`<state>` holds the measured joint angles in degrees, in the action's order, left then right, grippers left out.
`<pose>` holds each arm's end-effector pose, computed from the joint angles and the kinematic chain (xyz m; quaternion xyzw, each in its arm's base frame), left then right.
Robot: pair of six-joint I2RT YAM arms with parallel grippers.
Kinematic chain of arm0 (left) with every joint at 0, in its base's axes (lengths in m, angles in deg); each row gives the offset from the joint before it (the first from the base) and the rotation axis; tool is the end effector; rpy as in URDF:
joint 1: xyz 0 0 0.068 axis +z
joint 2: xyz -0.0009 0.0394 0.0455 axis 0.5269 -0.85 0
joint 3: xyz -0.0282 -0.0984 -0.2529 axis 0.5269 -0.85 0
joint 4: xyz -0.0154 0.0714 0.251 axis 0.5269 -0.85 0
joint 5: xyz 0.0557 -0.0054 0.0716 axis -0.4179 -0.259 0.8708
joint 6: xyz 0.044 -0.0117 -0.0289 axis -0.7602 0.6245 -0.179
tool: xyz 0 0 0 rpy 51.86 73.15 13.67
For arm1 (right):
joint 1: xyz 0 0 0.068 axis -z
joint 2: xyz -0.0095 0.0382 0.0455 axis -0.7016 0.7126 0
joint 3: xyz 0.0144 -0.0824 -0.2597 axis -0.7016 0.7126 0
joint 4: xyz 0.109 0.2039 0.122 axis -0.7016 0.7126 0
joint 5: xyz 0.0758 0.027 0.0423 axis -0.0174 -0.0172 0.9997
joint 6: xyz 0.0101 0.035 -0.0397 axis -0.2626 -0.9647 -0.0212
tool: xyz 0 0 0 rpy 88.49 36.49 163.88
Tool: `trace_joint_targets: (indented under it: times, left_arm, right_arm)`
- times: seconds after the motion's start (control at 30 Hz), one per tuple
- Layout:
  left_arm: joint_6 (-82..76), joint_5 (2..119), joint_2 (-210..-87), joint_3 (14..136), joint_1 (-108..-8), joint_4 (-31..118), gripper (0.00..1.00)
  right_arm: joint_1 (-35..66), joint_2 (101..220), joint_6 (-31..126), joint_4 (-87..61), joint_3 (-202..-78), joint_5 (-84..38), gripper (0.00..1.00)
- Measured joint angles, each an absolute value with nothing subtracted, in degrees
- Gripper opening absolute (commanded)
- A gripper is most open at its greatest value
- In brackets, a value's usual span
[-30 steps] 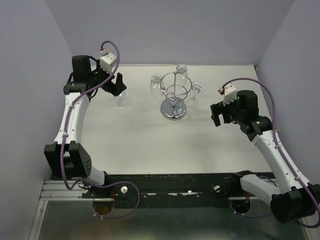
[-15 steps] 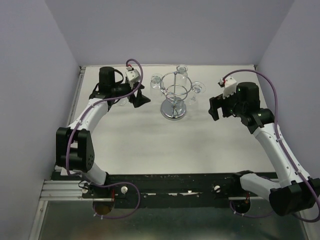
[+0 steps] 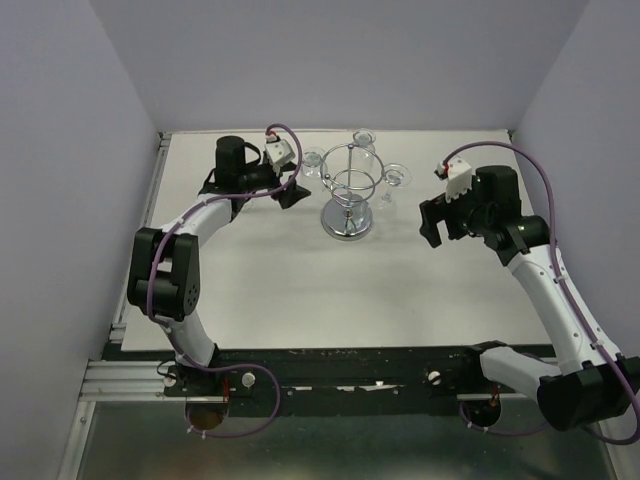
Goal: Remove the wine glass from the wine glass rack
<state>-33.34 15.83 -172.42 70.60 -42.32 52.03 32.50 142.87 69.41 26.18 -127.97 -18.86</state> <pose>0.3802 -0.0994 0.2655 0.4330 0.6462 -0.3263 0.5371 0.2232 0.0547 0.3409 -0.2531 0.8654 0.0779 0.4254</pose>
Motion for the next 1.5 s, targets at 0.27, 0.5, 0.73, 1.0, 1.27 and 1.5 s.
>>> trace_joint_targets:
  times: [0.27, 0.5, 0.73, 1.0, 1.27, 1.5]
  left_arm:
    - [-27.83, 17.05, -176.29, 71.46, -42.97, 61.45, 0.99]
    - [-25.47, 17.07, -178.96, 72.57, -44.09, 65.67, 0.98]
    - [-22.96, 18.27, -181.58, 73.07, -44.42, 69.72, 0.95]
    - [-21.86, 18.49, -181.91, 73.47, -44.57, 70.53, 0.81]
    - [-20.38, 18.43, -182.19, 73.47, -44.66, 71.62, 0.63]
    - [-18.04, 18.43, -182.19, 73.47, -44.66, 72.34, 0.53]
  right_arm:
    - [33.37, 142.57, 72.73, 30.92, -129.87, -19.62, 1.0]
    - [33.51, 138.41, 74.81, 36.63, -130.94, -20.1, 1.0]
    - [36.22, 138.02, 75.73, 39.27, -130.94, -20.12, 1.0]
    - [37.16, 138.02, 75.73, 39.47, -130.94, -20.04, 1.0]
    - [37.59, 138.02, 75.71, 39.42, -130.81, -19.99, 1.0]
    - [37.92, 138.02, 75.69, 39.42, -129.96, -19.4, 1.0]
